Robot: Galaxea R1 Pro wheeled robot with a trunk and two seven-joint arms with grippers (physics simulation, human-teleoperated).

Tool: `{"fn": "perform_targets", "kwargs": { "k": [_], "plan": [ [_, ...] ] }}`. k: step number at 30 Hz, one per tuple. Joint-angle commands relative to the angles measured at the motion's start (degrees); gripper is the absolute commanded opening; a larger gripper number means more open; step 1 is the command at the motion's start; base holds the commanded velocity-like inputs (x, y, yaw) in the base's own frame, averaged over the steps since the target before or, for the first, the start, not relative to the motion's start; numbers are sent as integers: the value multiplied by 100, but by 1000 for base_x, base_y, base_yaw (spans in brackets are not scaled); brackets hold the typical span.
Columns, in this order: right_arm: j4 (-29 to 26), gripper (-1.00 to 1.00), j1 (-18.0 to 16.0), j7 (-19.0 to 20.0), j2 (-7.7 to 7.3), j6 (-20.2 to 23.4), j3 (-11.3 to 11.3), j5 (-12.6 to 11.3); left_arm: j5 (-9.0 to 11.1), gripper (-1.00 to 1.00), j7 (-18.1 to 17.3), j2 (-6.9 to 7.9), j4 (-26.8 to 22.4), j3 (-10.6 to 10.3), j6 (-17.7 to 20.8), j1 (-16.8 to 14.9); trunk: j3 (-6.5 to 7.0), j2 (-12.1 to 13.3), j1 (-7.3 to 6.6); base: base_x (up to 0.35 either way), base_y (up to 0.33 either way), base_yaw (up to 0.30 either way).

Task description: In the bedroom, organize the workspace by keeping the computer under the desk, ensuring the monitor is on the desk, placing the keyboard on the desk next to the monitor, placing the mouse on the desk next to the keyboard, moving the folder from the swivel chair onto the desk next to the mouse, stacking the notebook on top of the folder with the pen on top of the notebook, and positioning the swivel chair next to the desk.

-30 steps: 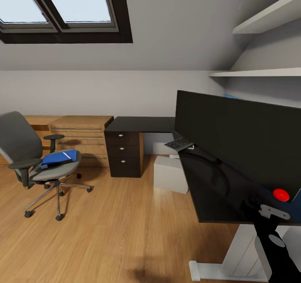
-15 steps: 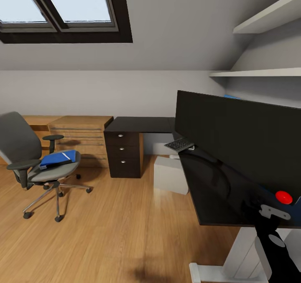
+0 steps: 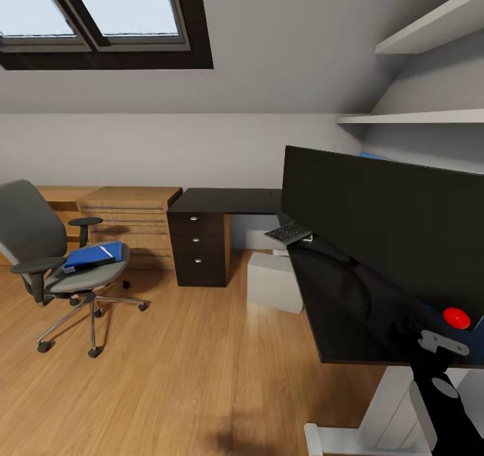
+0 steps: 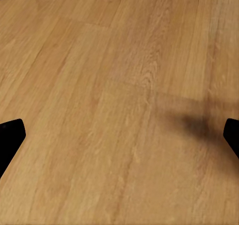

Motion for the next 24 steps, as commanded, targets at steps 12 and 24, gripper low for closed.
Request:
{"fn": "perform_targets", "kwargs": {
  "k": [12,24],
  "plan": [
    [1,100,-3,-20,-2,-12,7,-40,32,100,-15,-3,0,12,-19,-3,-6,-3,-1,0,0,0],
    [1,100,-1,-20,-2,-12,7,-40,32,100,-15,-3,-2,9,-19,-3,-6,-3,-1,113,0,0]
  ]
}}
